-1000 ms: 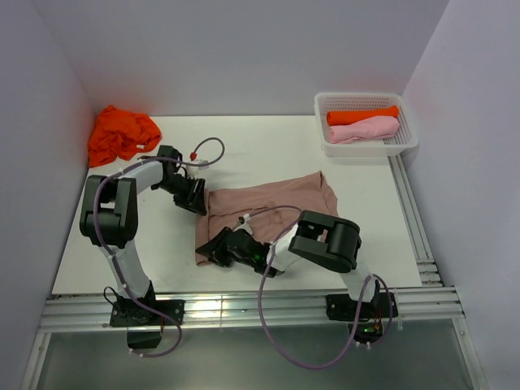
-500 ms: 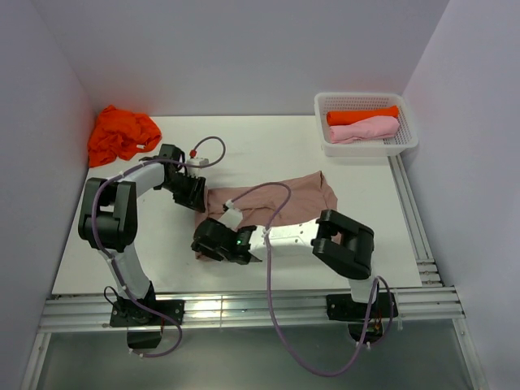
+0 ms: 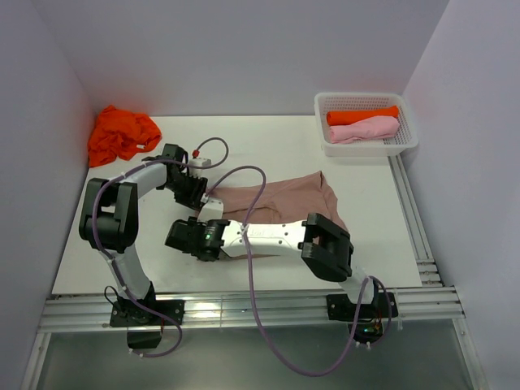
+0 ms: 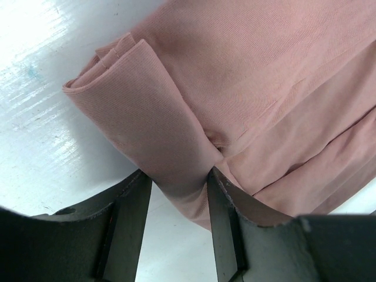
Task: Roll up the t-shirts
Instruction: Roll the tshirt
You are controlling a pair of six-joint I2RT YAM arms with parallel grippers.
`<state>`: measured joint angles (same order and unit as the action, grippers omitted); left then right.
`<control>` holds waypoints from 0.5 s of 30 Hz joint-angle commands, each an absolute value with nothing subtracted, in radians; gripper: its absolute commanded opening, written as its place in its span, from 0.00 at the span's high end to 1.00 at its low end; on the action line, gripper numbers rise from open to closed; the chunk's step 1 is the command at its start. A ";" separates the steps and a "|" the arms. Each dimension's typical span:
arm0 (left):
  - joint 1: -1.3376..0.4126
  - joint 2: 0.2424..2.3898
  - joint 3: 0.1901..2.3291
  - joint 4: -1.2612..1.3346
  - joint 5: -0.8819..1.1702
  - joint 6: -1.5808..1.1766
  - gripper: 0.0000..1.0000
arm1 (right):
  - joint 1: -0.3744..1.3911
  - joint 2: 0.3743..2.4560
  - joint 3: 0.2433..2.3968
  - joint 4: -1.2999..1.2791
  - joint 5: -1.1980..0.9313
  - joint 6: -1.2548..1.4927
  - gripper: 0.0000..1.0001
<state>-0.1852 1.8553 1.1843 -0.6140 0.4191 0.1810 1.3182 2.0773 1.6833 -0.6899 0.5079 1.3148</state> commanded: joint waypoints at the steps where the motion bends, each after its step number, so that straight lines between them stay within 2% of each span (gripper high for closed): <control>1: -0.196 1.868 1.172 -0.581 0.347 0.212 0.51 | 1.305 2.088 1.733 -0.760 0.589 1.255 0.44; 15: -0.201 1.867 1.187 -0.594 0.344 0.210 0.50 | 1.249 2.330 2.037 -0.903 0.615 1.167 0.44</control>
